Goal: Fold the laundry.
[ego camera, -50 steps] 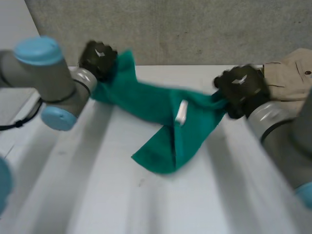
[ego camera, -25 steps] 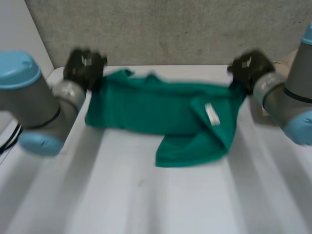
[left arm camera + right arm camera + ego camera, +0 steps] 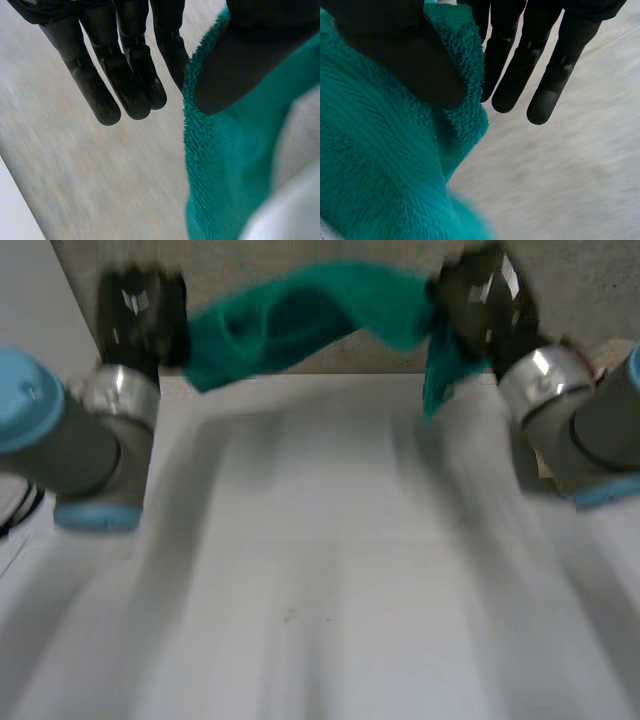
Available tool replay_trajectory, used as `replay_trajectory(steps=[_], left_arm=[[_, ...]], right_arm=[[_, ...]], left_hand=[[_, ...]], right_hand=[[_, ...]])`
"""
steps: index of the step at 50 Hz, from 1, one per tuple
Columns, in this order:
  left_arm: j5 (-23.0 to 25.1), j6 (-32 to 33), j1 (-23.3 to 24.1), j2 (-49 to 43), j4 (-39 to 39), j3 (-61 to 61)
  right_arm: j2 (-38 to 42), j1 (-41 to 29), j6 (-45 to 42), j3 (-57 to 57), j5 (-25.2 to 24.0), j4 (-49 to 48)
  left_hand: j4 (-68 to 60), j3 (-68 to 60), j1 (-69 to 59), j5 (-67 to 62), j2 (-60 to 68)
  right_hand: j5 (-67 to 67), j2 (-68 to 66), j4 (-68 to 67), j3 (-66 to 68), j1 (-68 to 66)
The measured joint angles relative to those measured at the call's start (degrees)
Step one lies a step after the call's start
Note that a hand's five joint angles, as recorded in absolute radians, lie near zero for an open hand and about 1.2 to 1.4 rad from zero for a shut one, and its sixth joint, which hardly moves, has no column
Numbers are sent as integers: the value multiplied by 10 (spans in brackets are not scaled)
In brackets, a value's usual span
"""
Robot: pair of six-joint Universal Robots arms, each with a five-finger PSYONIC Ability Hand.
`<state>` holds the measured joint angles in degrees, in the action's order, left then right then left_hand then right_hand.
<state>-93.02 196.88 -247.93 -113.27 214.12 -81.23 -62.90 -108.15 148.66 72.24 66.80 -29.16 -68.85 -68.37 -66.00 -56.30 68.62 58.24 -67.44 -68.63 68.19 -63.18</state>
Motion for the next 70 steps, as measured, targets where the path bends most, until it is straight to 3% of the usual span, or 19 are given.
replay_trajectory(steps=[6,9,10,11,12,15,18,27,35,41,42,47,55,70], left_arm=[[3,11,-7,-1,0,-139],[4,23,-8,-2,2,-187],[4,30,-7,-2,2,-202],[4,34,-7,-1,3,-208],[4,48,-6,2,2,-226],[4,79,-3,21,1,-250],[5,114,-1,56,-1,-269],[40,182,4,174,-9,-317],[171,242,8,205,-52,-362],[237,311,1,172,-89,-361],[247,330,-2,159,-100,-354],[260,378,-25,96,-165,-297],[259,396,-53,-4,-279,-178],[257,392,-50,-86,-341,-75]], right_arm=[[30,23,-24,90,-61,85],[49,28,-53,130,-72,106],[54,28,-64,143,-73,110],[56,28,-71,149,-73,111],[61,27,-90,166,-72,114],[63,26,-117,188,-65,114],[57,24,-131,202,-49,113],[-29,22,-76,233,20,117],[-109,24,52,251,116,188],[-127,24,82,268,138,244],[-129,23,83,277,138,255],[-126,26,77,299,131,259],[-121,29,67,309,119,246],[-112,27,66,313,122,243]], left_hand=[[0,0,0,0,0],[73,70,63,55,-72],[213,217,213,189,-222],[213,217,213,189,-222],[330,321,333,306,-327],[447,434,423,423,-442],[514,503,479,492,-506],[524,517,484,505,-517],[524,517,484,505,-517],[506,501,479,480,-503],[454,450,423,426,-452],[375,372,344,350,-375],[368,366,342,343,-370],[369,367,344,347,-371]], right_hand=[[0,0,0,0,0],[-5,5,6,-5,2],[-56,61,67,-64,35],[-80,77,83,-80,48],[-224,219,224,-220,188],[-452,440,445,-439,407],[-556,548,558,-555,502],[-558,551,566,-562,503],[-558,551,566,-562,503],[-558,551,566,-562,503],[-558,551,566,-562,503],[-558,551,566,-562,503],[-558,551,566,-562,503],[-558,551,566,-562,503]])
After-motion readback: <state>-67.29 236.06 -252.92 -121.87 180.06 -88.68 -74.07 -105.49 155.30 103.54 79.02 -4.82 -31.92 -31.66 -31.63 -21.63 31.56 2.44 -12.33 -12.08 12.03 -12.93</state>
